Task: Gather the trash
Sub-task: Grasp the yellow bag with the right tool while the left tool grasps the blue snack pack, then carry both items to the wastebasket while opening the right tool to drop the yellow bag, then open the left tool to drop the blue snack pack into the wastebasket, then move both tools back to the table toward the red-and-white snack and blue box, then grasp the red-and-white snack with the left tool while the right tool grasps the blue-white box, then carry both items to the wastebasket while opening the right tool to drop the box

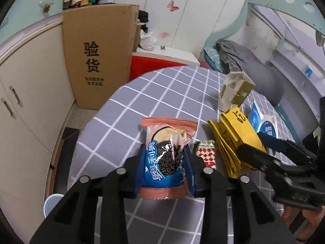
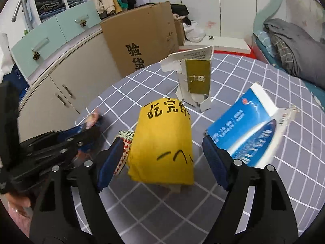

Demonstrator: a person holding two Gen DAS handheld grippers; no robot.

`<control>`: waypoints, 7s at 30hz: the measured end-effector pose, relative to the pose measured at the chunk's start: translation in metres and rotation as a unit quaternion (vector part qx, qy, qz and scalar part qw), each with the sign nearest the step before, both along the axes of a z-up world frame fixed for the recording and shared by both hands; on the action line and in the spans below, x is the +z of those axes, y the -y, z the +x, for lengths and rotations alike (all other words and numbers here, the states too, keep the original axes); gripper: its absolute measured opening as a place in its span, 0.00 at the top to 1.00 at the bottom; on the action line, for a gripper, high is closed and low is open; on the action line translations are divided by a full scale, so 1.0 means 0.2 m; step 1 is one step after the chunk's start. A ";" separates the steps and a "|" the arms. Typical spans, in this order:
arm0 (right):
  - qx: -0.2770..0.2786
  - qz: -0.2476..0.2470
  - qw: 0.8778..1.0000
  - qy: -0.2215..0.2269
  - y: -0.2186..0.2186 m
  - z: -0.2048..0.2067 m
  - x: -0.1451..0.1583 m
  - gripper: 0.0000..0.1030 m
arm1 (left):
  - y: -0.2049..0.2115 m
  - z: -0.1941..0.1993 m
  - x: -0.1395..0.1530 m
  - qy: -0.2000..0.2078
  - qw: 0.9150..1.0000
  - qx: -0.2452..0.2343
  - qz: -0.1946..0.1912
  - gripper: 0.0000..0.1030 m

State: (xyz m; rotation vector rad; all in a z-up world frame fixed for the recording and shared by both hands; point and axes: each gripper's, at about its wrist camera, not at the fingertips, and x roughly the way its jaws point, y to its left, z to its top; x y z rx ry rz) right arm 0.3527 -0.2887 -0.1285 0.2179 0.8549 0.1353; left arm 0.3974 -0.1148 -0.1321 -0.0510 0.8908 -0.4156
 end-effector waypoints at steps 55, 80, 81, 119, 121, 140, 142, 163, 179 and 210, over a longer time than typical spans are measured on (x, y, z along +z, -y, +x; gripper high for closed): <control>0.257 0.002 0.966 -0.013 -2.18 -0.26 -0.47 0.41 | -2.19 -0.81 -0.50 -0.076 0.928 0.364 -0.032 0.67; 0.241 0.005 0.969 -0.054 -2.07 -0.31 -0.58 0.34 | -2.09 -0.76 -0.62 -0.104 0.934 0.339 -0.034 0.67; 0.238 0.007 0.970 -0.052 -2.06 -0.31 -0.57 0.34 | -2.08 -0.75 -0.62 -0.104 0.935 0.338 -0.033 0.67; 0.176 0.069 0.981 0.033 -1.65 -0.46 -0.20 0.30 | -1.83 -0.80 -0.26 -0.052 0.943 0.329 -0.006 0.31; 0.176 0.075 0.980 0.047 -1.60 -0.49 -0.14 0.30 | -1.78 -0.83 -0.18 -0.036 0.945 0.325 -0.006 0.30; 0.055 0.104 0.983 0.143 -0.63 -0.66 0.23 0.21 | -0.93 -0.82 0.25 0.042 0.975 0.219 0.004 0.22; 0.028 0.103 0.984 0.143 -0.48 -0.67 0.22 0.21 | -0.81 -0.79 0.26 0.037 0.980 0.198 0.007 0.22; -0.175 0.117 0.974 0.087 0.46 -0.45 0.02 0.16 | 0.18 -0.30 0.06 0.013 0.995 0.050 0.090 0.20; -0.188 0.094 0.978 0.012 0.54 -0.14 -0.11 0.19 | 0.27 -0.11 -0.02 -0.015 0.994 0.027 0.101 0.84; -0.009 0.136 0.989 0.055 -0.22 -0.52 0.09 0.73 | -0.41 -0.68 0.26 0.076 0.994 0.076 0.025 0.86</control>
